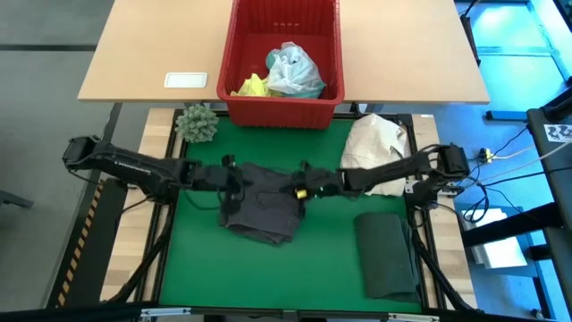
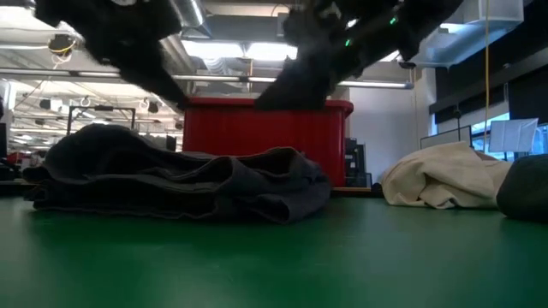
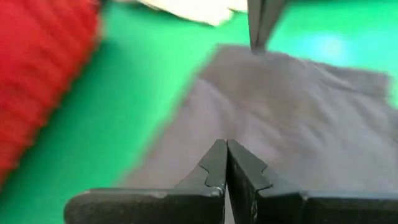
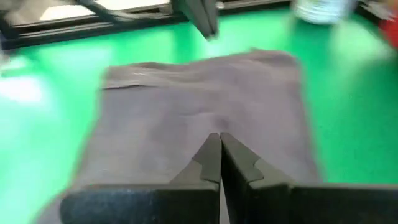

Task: Fold Laundry from Bin
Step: Fold the gray short

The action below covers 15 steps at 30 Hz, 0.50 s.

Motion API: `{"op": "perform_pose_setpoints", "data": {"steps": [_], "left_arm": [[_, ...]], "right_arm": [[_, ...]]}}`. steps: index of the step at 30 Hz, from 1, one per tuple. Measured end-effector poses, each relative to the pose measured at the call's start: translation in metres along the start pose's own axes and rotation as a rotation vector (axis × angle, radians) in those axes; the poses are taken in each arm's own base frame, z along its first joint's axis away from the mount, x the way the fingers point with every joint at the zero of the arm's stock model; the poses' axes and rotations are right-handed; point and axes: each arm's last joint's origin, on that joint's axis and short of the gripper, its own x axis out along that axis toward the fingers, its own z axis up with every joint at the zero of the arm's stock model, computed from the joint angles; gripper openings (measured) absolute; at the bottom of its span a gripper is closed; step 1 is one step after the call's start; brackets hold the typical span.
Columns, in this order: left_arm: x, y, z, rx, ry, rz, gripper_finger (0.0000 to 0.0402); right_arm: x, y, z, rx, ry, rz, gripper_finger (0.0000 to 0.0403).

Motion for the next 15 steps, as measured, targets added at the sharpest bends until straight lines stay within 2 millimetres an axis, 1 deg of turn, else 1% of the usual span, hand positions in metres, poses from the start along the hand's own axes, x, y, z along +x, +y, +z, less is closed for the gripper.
{"op": "perform_pose_setpoints", "data": {"steps": [3,4,7,10,15], "left_arm": [[-0.002,-0.024,-0.008,0.003,0.044,-0.054,0.0],[-0.001,-0.031,-0.011,0.014,0.062,-0.061,0.0],[0.002,-0.052,-0.02,0.047,0.094,-0.071,0.0],[0.009,-0.066,-0.03,0.05,0.147,-0.064,0.0],[0.028,-0.08,-0.048,0.05,0.242,-0.033,0.0]], "right_arm": [[0.002,0.024,-0.007,-0.043,-0.007,0.054,0.0001],[0.004,0.031,-0.013,-0.059,0.007,0.056,0.0001],[0.011,0.046,-0.024,-0.082,0.015,0.062,0.0001],[0.021,0.05,-0.038,-0.069,0.051,0.061,0.0001],[0.039,0.047,-0.063,-0.033,0.128,0.041,0.0001]]}}
